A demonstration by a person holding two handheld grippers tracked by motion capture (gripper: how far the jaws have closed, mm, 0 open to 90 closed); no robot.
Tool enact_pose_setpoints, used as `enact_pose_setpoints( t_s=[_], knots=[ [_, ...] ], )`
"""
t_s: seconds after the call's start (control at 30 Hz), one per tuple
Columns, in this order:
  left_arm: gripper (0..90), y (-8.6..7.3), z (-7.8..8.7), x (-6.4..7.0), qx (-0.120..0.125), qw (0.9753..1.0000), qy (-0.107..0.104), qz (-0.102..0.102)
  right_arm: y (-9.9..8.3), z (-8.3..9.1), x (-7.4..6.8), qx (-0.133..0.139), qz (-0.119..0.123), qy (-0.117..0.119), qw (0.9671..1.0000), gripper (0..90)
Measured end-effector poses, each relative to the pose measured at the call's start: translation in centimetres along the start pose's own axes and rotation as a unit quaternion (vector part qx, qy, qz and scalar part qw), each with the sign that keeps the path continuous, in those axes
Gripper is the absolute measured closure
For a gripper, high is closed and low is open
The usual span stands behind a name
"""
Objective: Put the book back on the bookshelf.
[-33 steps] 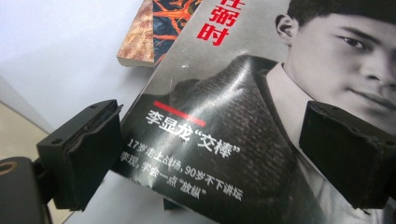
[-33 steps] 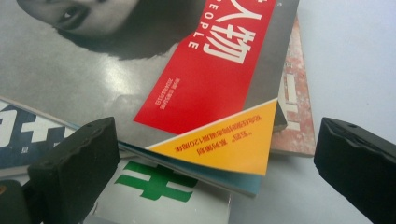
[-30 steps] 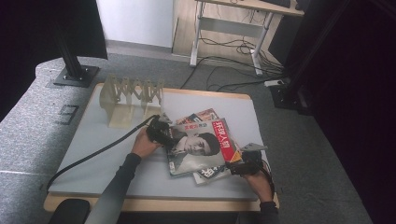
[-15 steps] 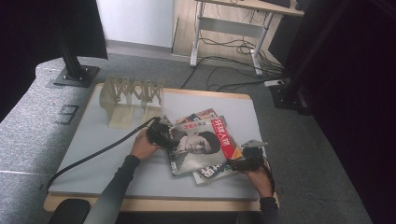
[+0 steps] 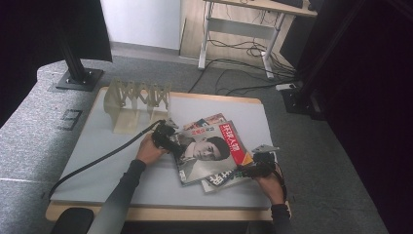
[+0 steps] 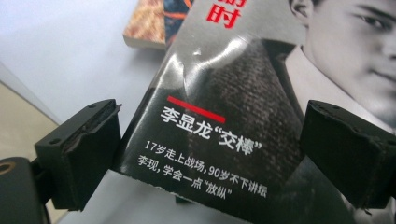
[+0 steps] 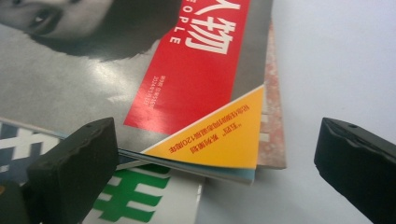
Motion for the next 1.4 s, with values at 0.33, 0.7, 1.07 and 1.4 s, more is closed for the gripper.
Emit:
enact_pose_setpoints(
  t_s=[0.33,0.7,1.07,1.4],
  knots=[
    [5.1,-2.3,1.5,1.3,-0.029,0.9995,-0.007,0.012,0.8,-0.7,1.5,0.002,-0.014,-0.01,0.9998,0.7],
    [5.7,-4.1,2.9,2.9,-0.037,0.9992,-0.01,0.013,1.6,-1.3,2.5,0.004,-0.025,-0.022,0.9995,1.4],
    [9.0,-5.2,4.1,4.3,-0.031,0.9994,-0.009,0.012,2.4,-1.7,3.1,0.002,-0.032,-0.034,0.9989,5.4],
    [17.5,-6.4,4.6,5.6,-0.03,0.9995,0.001,0.013,3.3,-2.1,3.6,-0.004,-0.029,-0.041,0.9987,10.5]
  ],
)
Point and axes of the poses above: each handheld gripper's, and its own axes: z roughly backward along the jaws, y roughly out of its top, x roughly to its right, the point moved 4 cm from there along -z, roughly forward along the jaws, and after that the axes turned 10 degrees about y, right-handed, at the moved point
